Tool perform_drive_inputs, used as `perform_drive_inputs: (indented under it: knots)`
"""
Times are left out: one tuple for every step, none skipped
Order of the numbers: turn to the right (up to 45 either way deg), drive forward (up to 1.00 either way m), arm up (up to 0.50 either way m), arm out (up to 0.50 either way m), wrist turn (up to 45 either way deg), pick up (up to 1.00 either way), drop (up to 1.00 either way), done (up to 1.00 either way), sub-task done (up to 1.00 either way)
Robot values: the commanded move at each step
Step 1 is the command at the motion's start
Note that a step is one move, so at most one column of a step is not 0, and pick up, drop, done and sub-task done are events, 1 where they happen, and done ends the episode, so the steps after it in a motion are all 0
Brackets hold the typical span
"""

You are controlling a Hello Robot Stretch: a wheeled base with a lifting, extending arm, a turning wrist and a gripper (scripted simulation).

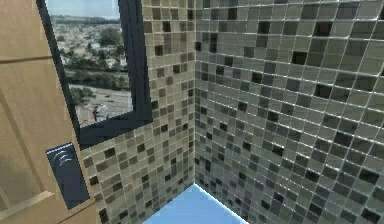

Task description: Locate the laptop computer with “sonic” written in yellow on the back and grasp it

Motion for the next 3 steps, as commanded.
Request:
perform_drive_inputs:
  knots:
    - [0.0, 0.00, 0.38, 0.00, 0.0, 0.00, 0.00, 0.00, 0.00]
    - [0.0, 0.00, 0.00, 0.50, 0.0, 0.00, 0.00, 0.00, 0.00]
    - [0.0, 0.00, 0.00, 0.00, 45.0, 0.00, 0.00, 0.00, 0.00]
